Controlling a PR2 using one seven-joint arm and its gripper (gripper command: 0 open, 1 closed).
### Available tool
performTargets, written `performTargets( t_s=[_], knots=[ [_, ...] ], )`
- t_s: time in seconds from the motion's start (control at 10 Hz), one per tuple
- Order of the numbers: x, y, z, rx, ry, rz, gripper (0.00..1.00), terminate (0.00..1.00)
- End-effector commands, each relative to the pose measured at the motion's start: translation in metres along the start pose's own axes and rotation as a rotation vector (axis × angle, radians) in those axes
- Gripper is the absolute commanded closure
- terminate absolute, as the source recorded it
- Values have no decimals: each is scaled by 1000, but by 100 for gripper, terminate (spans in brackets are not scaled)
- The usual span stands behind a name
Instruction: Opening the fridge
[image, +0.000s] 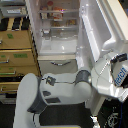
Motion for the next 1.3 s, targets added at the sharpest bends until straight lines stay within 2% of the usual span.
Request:
performTargets(
  t_s=[0.1,0.2,0.6,0.8,1.0,1.1,1.2,1.3],
  knots=[
    [303,87,-555,-140,226,-145,0,0],
    [304,65,-531,-198,185,-161,0,0],
    [200,58,-503,-169,253,-240,0,0],
    [184,40,-516,-203,263,-243,0,0],
    [141,23,-479,-270,221,-277,0,0],
    [67,31,-412,-330,149,-290,0,0],
    [13,51,-375,-318,116,-279,0,0],
    [-47,78,-345,-265,101,-247,0,0]
  ],
)
